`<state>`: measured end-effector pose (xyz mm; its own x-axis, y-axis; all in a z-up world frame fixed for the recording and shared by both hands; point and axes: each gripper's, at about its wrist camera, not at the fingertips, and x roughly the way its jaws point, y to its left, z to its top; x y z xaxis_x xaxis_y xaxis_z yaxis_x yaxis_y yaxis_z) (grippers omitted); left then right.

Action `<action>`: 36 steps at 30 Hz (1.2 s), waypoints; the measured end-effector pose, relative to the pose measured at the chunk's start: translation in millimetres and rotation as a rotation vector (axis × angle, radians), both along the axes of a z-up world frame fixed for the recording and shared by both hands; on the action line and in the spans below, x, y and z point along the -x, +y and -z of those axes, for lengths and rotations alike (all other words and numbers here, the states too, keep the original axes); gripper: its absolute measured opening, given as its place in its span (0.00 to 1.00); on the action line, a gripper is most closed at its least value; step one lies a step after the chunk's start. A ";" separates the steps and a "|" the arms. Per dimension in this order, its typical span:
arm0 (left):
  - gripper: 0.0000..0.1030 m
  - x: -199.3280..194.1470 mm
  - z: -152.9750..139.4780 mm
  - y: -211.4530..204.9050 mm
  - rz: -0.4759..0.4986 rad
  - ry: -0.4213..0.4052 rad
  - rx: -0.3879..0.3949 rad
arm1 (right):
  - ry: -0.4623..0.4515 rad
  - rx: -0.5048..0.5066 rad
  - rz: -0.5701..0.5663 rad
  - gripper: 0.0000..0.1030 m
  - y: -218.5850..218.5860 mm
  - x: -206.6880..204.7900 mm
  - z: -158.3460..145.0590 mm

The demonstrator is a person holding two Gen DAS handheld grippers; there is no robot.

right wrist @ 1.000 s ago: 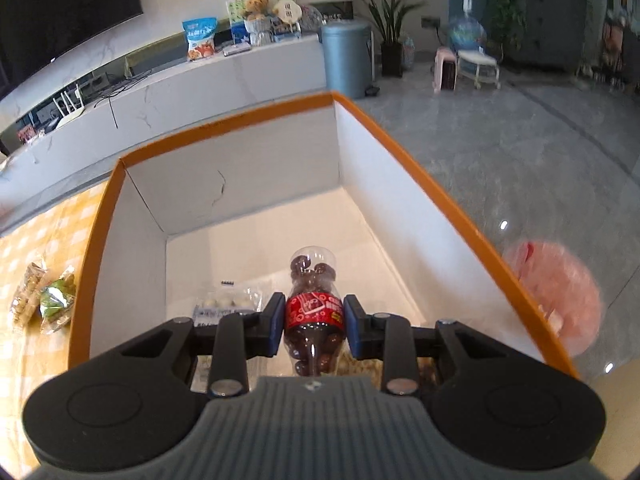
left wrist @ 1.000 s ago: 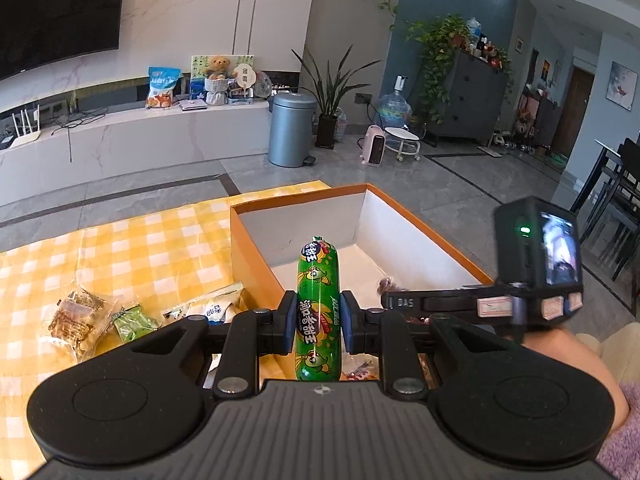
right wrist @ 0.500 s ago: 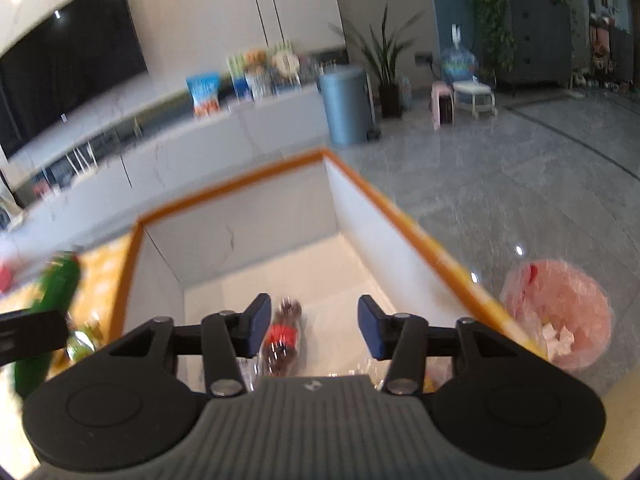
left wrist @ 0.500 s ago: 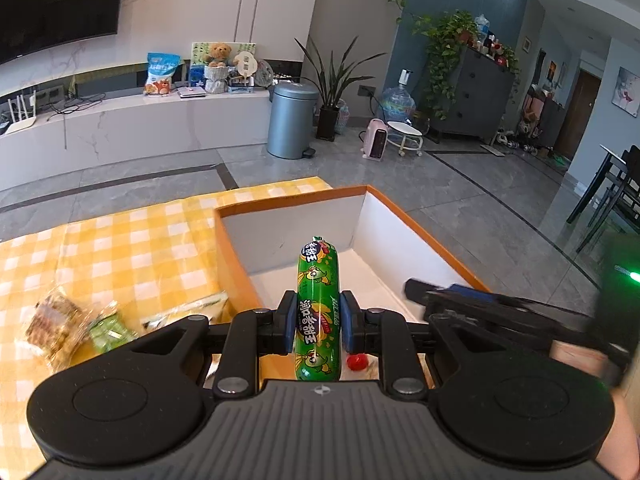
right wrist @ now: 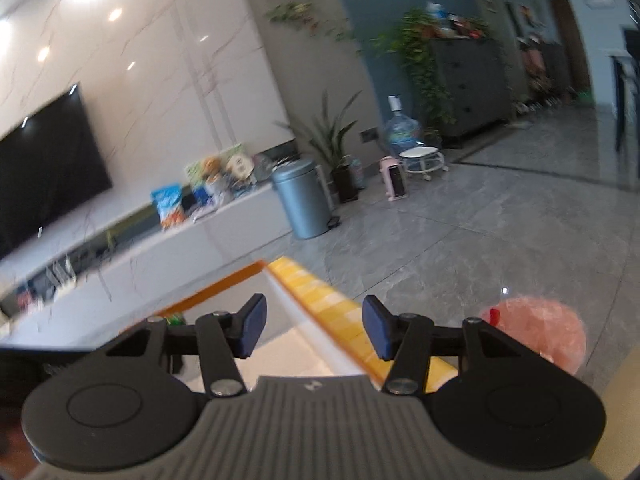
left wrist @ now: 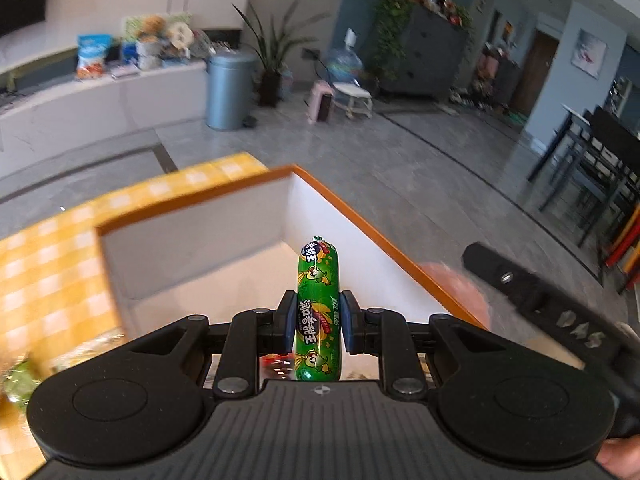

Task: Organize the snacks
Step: 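Carry both items over the orange box and release them inside, then move both tools back toward the remaining snacks on the tablecloth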

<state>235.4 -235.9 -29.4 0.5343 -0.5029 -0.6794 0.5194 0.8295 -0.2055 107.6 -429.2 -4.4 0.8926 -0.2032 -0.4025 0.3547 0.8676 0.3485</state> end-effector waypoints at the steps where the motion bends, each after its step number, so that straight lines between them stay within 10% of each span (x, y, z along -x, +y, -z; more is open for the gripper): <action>1: 0.24 -2.8 3.9 -4.9 0.006 0.014 -0.004 | -0.002 -0.006 0.012 0.51 -3.3 0.5 0.5; 18: 0.25 -16.7 55.8 -53.0 0.049 0.182 -0.154 | 0.021 -0.013 -0.031 0.52 -3.4 -3.8 7.4; 20: 0.30 -12.9 51.5 -49.5 0.049 0.150 -0.141 | 0.026 -0.017 -0.037 0.52 -3.1 -4.6 7.7; 24: 0.81 2.8 40.3 -46.7 0.056 0.035 -0.197 | 0.025 -0.010 -0.040 0.52 -0.3 -3.2 8.0; 36: 0.83 54.8 -6.6 -12.9 -0.044 -0.155 -0.268 | 0.000 0.024 -0.046 0.52 6.9 2.1 1.0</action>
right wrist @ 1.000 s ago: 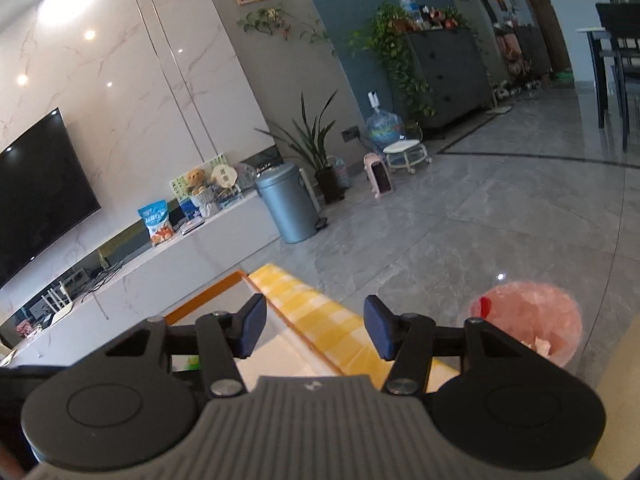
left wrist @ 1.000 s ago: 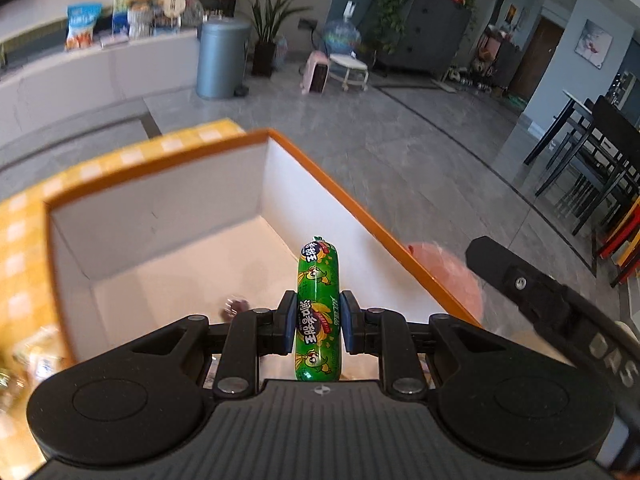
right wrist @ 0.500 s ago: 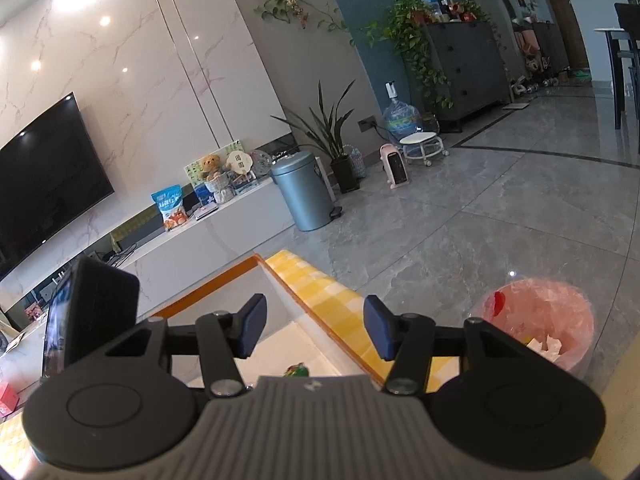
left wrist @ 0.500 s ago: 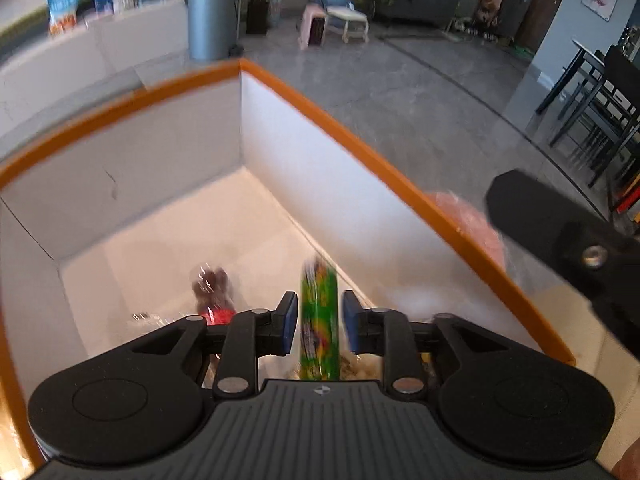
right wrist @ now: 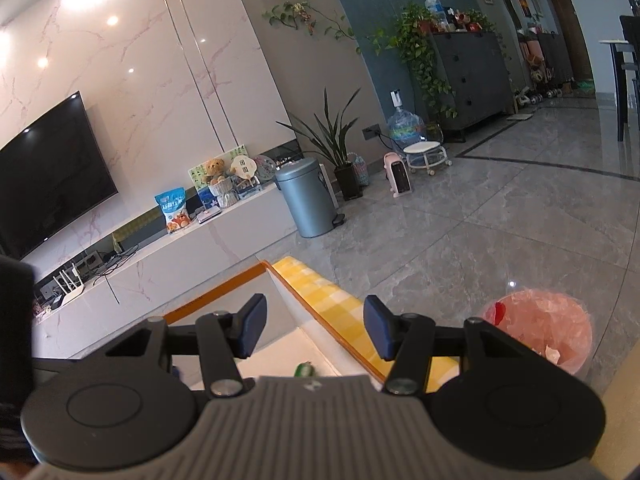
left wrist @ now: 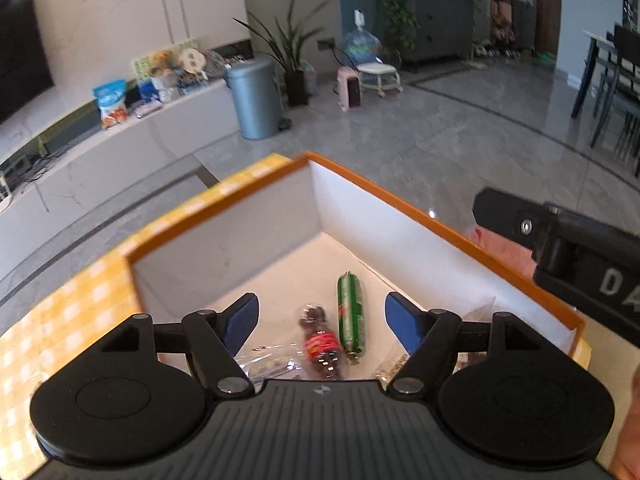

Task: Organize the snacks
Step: 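Move both tools back toward the remaining snacks on the tablecloth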

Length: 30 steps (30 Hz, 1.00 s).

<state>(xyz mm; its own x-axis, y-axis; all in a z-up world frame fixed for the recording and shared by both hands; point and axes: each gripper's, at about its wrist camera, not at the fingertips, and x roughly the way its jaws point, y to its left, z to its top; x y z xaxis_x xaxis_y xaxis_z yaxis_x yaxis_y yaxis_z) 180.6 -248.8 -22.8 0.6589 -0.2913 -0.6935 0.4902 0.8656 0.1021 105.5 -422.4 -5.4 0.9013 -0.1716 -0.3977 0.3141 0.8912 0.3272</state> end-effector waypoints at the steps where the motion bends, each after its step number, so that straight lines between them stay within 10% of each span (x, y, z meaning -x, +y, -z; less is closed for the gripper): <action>1: 0.83 1.7 -5.6 4.8 -0.015 -0.005 0.010 | -0.004 0.003 -0.005 0.52 2.5 0.3 -2.4; 18: 0.83 46.1 -101.4 135.8 -0.202 -0.118 0.178 | -0.033 0.027 -0.255 0.58 108.6 36.6 -57.9; 30: 0.83 56.7 -80.9 238.3 -0.421 -0.129 0.174 | 0.052 0.036 -0.396 0.61 206.5 24.2 -50.0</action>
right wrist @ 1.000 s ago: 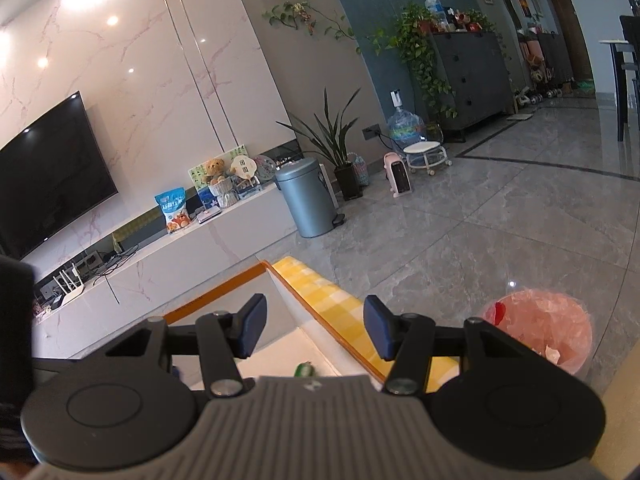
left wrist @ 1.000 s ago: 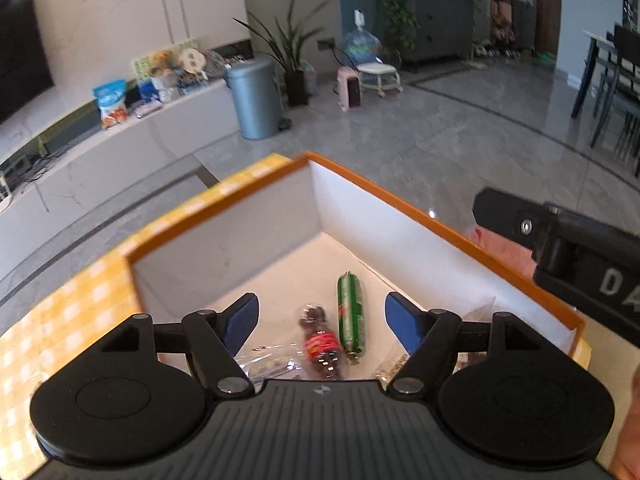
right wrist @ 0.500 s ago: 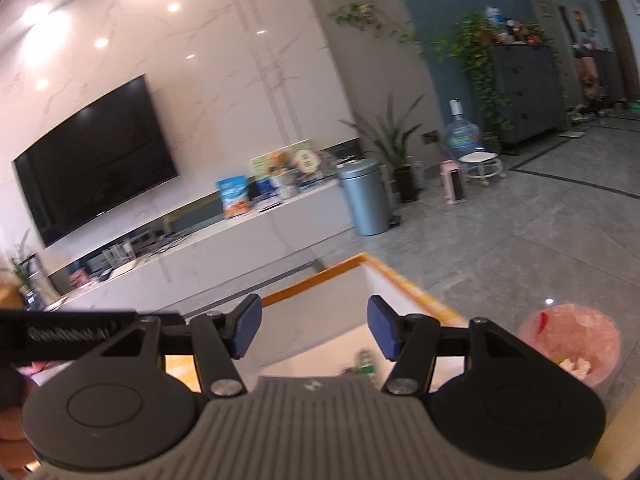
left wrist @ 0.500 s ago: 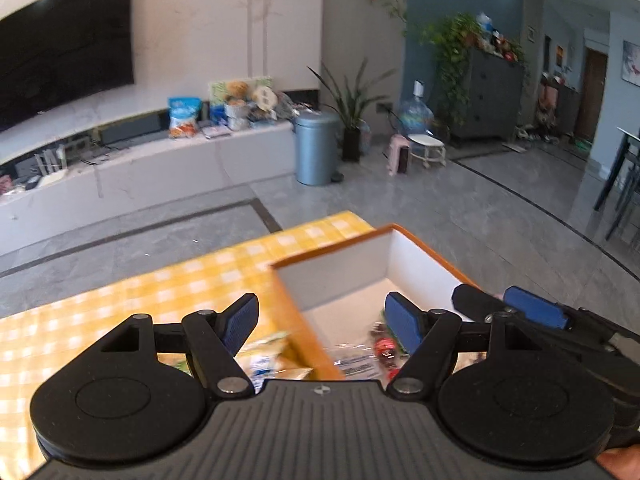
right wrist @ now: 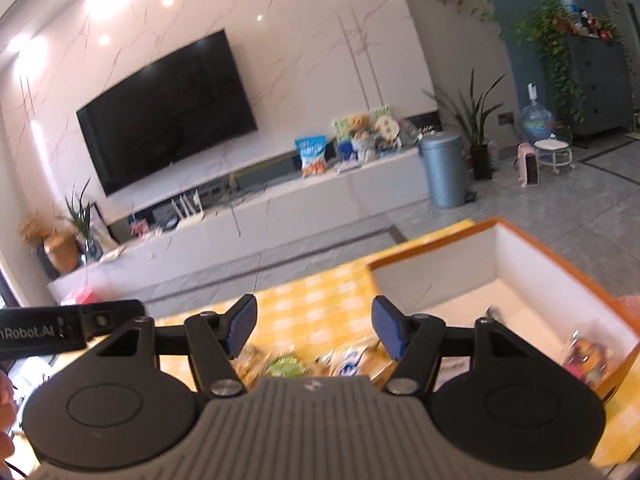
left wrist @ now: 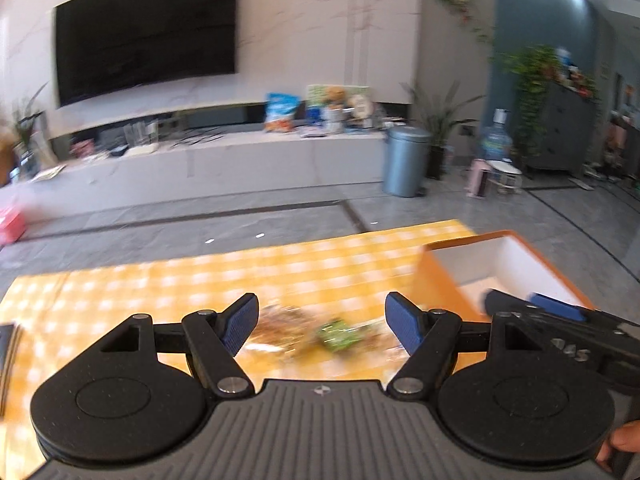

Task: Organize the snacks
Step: 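Move both tools back toward the remaining snacks on the tablecloth, then grasp the white-and-blue chip bag with the right tool and lift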

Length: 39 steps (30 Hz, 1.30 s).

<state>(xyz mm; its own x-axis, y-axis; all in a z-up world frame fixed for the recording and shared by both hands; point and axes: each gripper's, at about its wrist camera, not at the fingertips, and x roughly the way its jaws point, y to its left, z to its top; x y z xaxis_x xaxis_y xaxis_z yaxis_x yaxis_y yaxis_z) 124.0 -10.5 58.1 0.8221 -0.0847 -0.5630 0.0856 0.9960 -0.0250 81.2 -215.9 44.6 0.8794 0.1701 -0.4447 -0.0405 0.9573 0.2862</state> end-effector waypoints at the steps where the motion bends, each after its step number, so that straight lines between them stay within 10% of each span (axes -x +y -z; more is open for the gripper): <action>1: 0.83 -2.7 6.0 6.5 -0.020 0.005 0.003 | 0.018 0.011 0.000 0.61 6.0 -2.4 3.8; 8: 0.82 -16.4 60.3 62.2 -0.129 0.098 0.050 | 0.095 0.012 0.014 0.61 21.9 -21.3 42.4; 19: 0.82 -20.6 111.5 107.2 -0.152 0.232 0.178 | 0.198 0.290 0.119 0.61 62.1 -51.9 104.6; 34: 0.82 -25.7 132.5 98.9 -0.122 0.304 0.204 | 0.356 -0.075 0.322 0.55 24.1 -103.7 149.2; 39: 0.82 -24.3 135.6 93.8 -0.116 0.312 0.181 | 0.348 -0.077 0.264 0.23 27.5 -113.6 151.3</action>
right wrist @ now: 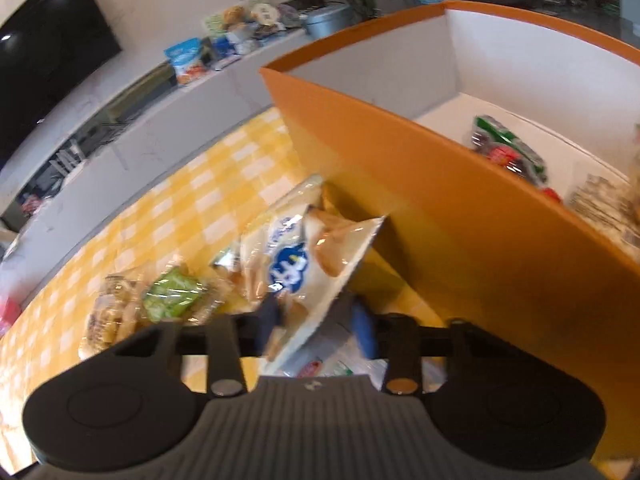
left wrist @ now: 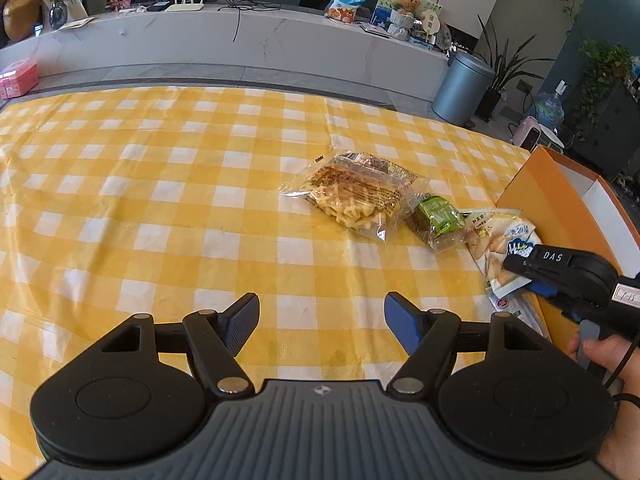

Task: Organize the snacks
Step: 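Grasp the white-and-blue chip bag with the right tool and lift, then grasp the white milk sachet with the left tool while the right tool holds the chip bag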

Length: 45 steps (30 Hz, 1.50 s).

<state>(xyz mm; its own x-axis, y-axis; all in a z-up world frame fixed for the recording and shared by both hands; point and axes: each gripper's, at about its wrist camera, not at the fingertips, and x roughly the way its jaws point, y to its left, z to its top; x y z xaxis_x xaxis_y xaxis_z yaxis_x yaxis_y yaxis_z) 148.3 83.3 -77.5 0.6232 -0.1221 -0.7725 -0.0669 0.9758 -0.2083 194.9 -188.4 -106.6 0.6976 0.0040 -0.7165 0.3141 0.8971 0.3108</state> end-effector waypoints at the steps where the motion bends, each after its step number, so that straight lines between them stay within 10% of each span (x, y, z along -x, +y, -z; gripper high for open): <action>1: 0.82 -0.2 0.8 0.0 -0.001 0.004 -0.001 | -0.010 0.026 0.000 0.19 2.6 1.4 -2.0; 15: 0.81 9.8 -13.6 1.6 0.005 -0.018 -0.003 | -0.043 -0.026 -0.113 0.07 -7.3 69.6 -37.2; 24: 0.81 10.5 -18.2 5.9 -0.011 -0.019 0.009 | 0.111 -0.105 -0.333 0.08 4.5 114.5 -20.9; 27: 0.81 11.4 -18.2 3.1 0.000 -0.016 0.006 | 0.106 -0.134 -0.319 0.21 2.7 108.6 -15.2; 29: 0.81 12.7 -18.7 0.9 0.009 -0.020 0.005 | 0.101 -0.140 -0.328 0.56 2.7 103.5 -9.6; 30: 0.81 13.5 -19.1 0.3 0.012 -0.022 0.006 | 0.099 -0.128 -0.323 0.58 4.0 100.9 -6.6; 45: 0.81 16.9 -24.1 -4.4 0.029 -0.053 -0.002 | 0.044 -0.204 -0.290 0.35 -0.9 85.1 4.2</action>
<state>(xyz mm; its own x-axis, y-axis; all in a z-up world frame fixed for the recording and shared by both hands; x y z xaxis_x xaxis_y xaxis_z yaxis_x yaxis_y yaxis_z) 131.4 79.0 -53.4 0.6593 -0.1389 -0.7389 -0.0277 0.9776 -0.2085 109.8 -189.3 -110.9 0.6150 0.3436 -0.7097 0.0725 0.8716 0.4848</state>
